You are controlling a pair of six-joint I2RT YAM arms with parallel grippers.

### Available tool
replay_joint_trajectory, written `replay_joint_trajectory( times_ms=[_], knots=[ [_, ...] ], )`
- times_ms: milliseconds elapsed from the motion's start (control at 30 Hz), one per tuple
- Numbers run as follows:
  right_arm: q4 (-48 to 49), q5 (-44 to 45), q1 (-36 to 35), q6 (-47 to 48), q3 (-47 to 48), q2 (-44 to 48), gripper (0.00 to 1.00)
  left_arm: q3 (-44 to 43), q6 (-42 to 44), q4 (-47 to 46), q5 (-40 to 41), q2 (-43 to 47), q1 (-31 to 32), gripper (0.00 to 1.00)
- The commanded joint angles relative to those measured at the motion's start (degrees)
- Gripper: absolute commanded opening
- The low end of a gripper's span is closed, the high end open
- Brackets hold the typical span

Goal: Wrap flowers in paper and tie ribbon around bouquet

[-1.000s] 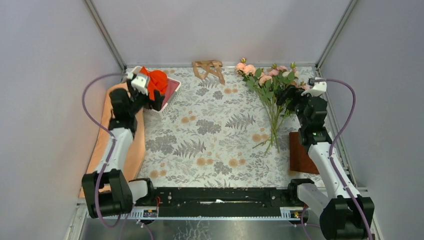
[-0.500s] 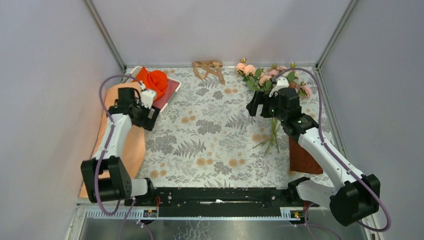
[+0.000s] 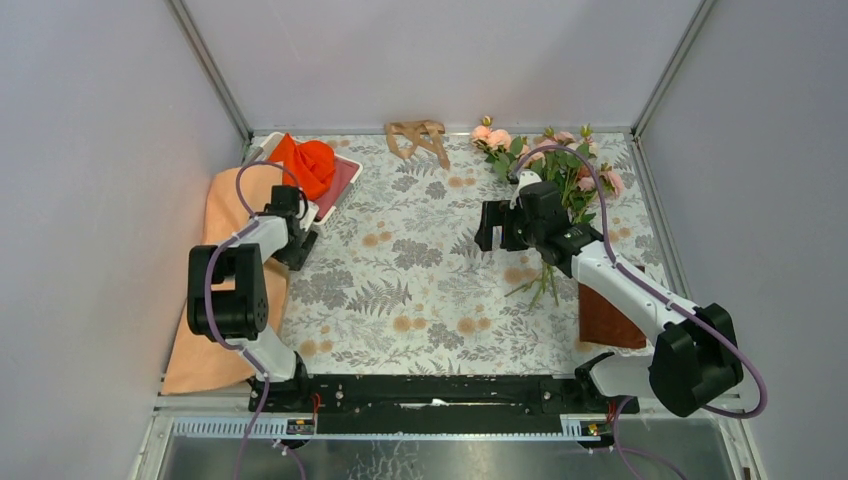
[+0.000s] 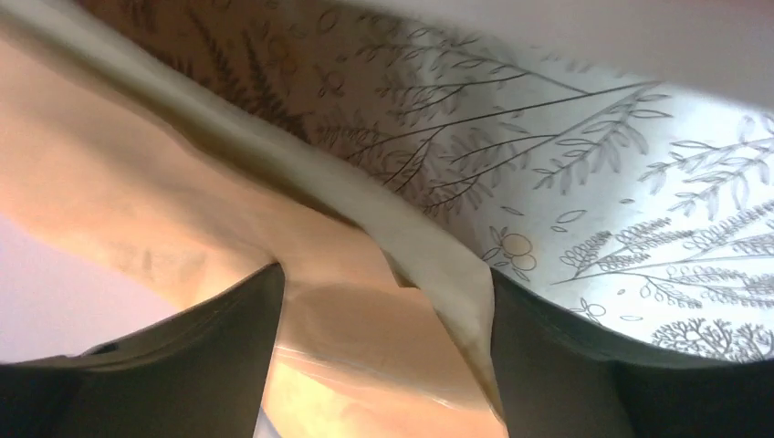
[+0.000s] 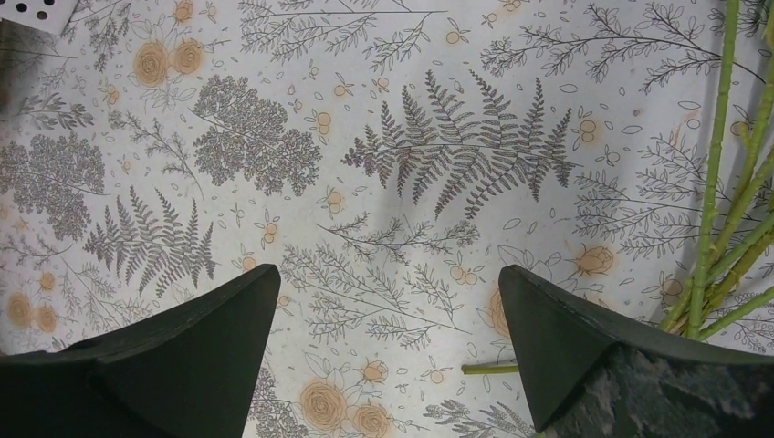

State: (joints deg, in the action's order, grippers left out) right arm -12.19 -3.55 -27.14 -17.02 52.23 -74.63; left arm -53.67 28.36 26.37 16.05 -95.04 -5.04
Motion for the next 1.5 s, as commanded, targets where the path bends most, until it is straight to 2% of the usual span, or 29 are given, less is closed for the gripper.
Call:
replay_joint_trajectory(
  times_ms=[0,100,133,167,333,467,567,667,733,833,900,967,1033,1200,1300,1467],
  knots=[
    [0.3,1.2,-1.1,-0.8,0.8,0.2,0.99,1.9,-0.1,-5.7,6.8,1.2,-0.7,0.67],
    [-0.4,1.8,-1.5,-0.7,1.4,0.7,0.98,1.7,0.5,-4.4,6.0,4.8,-2.0,0.1],
    [-0.6,2.1,-1.6,-0.7,1.7,0.8,0.98,1.2,0.6,-3.9,6.2,6.0,-2.7,0.02],
    [-0.8,2.2,-1.8,-0.7,2.0,1.0,0.98,0.6,0.8,-3.2,6.0,7.6,-3.5,0.0],
    [-2.3,2.4,-2.8,-0.8,3.9,2.0,0.97,-5.9,1.1,3.6,0.1,16.9,-5.6,0.0],
    [-3.9,1.5,-3.9,-0.9,6.5,2.6,0.97,-16.3,-0.9,10.9,-12.0,23.0,-5.6,0.0],
    [-3.7,-3.4,-4.2,-0.6,8.5,3.4,0.98,-27.1,-4.1,16.4,-23.4,24.3,-5.2,0.0],
    [-2.5,-8.2,-4.0,0.0,10.0,4.4,1.0,-33.7,-4.9,20.4,-35.3,24.5,-1.0,0.0],
    [-3.3,-6.1,-3.8,0.0,11.4,4.8,1.0,-35.3,-5.8,21.2,-40.1,24.7,5.8,0.0],
    [-6.8,-3.3,-1.7,-1.3,13.7,5.5,1.0,-37.9,-8.6,21.3,-42.0,23.0,17.5,0.0],
    [-7.5,-6.2,1.1,-2.5,13.3,7.4,1.0,-40.0,-11.1,21.4,-42.1,20.2,23.8,0.0],
    [-6.3,-11.2,3.8,-3.5,11.2,10.1,1.0,-42.0,-15.2,20.4,-43.7,16.1,27.4,0.0],
    [-6.1,-14.1,4.7,-2.9,9.5,13.0,1.0,-42.7,-21.0,17.0,-46.1,13.0,29.2,0.0],
    [-2.4,-18.2,4.7,-3.3,4.0,18.3,0.98,-42.4,-32.8,5.9,-44.2,5.7,33.8,0.0],
    [6.4,-20.8,3.5,-9.0,-1.1,18.9,0.93,-42.7,-36.8,1.8,-42.4,2.5,35.6,0.0],
    [19.0,-15.7,-0.4,-12.2,-5.5,15.8,0.92,-40.6,-40.1,-3.3,-40.8,1.0,35.9,0.0]
  ],
)
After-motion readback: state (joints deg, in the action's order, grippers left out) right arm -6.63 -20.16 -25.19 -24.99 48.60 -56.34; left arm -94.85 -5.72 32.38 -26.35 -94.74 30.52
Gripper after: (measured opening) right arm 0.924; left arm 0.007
